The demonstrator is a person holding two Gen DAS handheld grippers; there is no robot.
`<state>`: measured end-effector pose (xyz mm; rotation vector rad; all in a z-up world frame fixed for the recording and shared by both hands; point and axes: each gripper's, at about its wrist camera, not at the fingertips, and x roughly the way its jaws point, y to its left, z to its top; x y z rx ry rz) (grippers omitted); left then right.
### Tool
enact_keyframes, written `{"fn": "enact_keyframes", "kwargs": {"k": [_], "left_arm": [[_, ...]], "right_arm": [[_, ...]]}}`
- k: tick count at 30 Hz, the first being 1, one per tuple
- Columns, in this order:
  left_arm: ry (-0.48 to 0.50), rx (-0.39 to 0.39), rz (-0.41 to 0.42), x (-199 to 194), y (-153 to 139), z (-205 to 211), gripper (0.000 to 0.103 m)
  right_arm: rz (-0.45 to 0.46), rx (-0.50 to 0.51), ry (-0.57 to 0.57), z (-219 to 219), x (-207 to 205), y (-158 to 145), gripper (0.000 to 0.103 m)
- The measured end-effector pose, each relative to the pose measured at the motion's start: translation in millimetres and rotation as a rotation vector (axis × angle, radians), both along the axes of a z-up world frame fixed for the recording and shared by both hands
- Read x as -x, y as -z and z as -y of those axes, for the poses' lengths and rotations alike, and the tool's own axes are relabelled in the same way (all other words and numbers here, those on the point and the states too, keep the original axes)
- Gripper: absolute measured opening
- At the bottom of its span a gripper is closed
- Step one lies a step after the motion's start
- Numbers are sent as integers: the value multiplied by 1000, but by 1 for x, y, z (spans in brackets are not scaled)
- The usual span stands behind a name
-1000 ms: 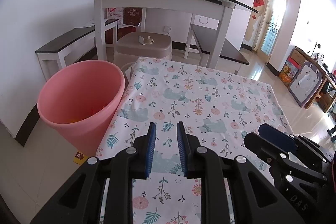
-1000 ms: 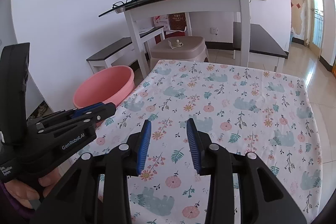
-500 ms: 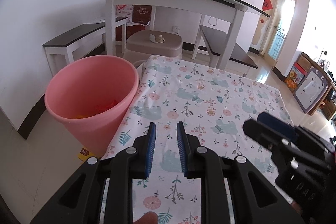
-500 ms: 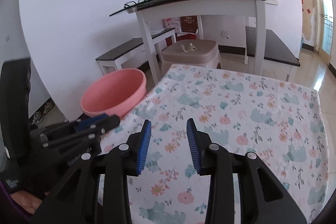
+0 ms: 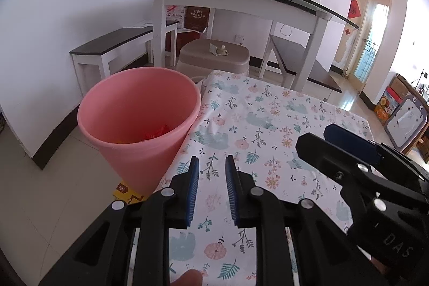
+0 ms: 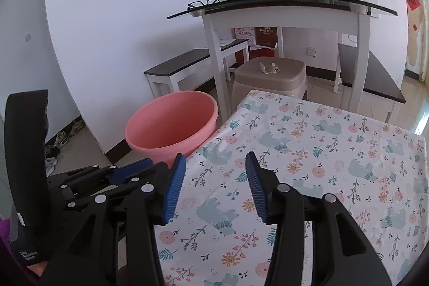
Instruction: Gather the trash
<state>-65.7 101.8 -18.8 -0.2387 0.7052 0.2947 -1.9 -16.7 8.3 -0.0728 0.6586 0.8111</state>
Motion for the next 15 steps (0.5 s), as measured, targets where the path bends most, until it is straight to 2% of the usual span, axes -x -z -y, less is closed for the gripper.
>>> {"fn": "enact_keyframes", "kwargs": {"k": [5, 10, 15], "left_arm": [[1, -11, 6, 0, -1, 1, 19], [5, -3, -10, -2, 0, 3, 19], [5, -5, -11, -2, 0, 4, 19]], "right_arm": [[19, 3, 42, 7, 2, 0, 47], [-6, -3, 98, 20, -3, 5, 47], [-11, 1, 105, 23, -1, 9, 47]]}}
